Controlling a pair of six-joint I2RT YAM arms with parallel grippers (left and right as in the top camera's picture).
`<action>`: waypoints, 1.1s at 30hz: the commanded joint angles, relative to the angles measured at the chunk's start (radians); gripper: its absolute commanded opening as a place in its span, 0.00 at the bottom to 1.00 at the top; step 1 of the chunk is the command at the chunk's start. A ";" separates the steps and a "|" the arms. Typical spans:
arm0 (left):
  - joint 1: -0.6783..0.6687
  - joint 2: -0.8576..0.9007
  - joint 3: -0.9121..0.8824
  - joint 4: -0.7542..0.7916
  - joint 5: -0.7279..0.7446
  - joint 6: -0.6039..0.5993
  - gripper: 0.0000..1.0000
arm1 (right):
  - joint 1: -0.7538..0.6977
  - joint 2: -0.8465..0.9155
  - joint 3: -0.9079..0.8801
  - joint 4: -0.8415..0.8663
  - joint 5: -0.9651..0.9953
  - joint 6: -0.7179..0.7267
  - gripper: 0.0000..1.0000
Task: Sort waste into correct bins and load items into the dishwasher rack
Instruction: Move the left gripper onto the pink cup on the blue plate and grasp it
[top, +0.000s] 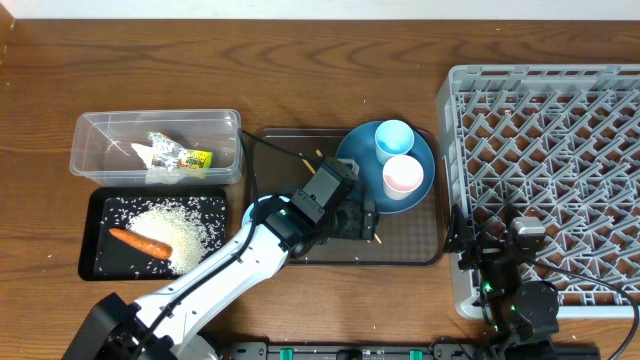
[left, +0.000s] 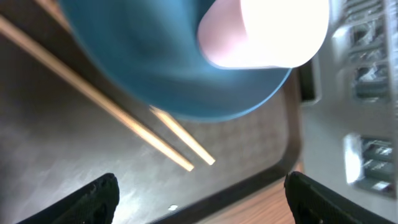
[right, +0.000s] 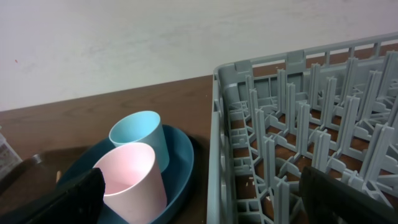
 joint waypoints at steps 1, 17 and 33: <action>0.012 0.002 0.014 0.049 -0.016 -0.091 0.88 | -0.001 0.001 -0.001 -0.004 0.000 -0.006 0.99; 0.026 0.022 0.051 0.307 -0.050 -0.204 0.87 | -0.001 0.001 -0.001 -0.004 0.000 -0.006 0.99; 0.016 0.208 0.051 0.431 -0.049 -0.219 0.79 | -0.001 0.001 -0.001 -0.004 0.000 -0.006 0.99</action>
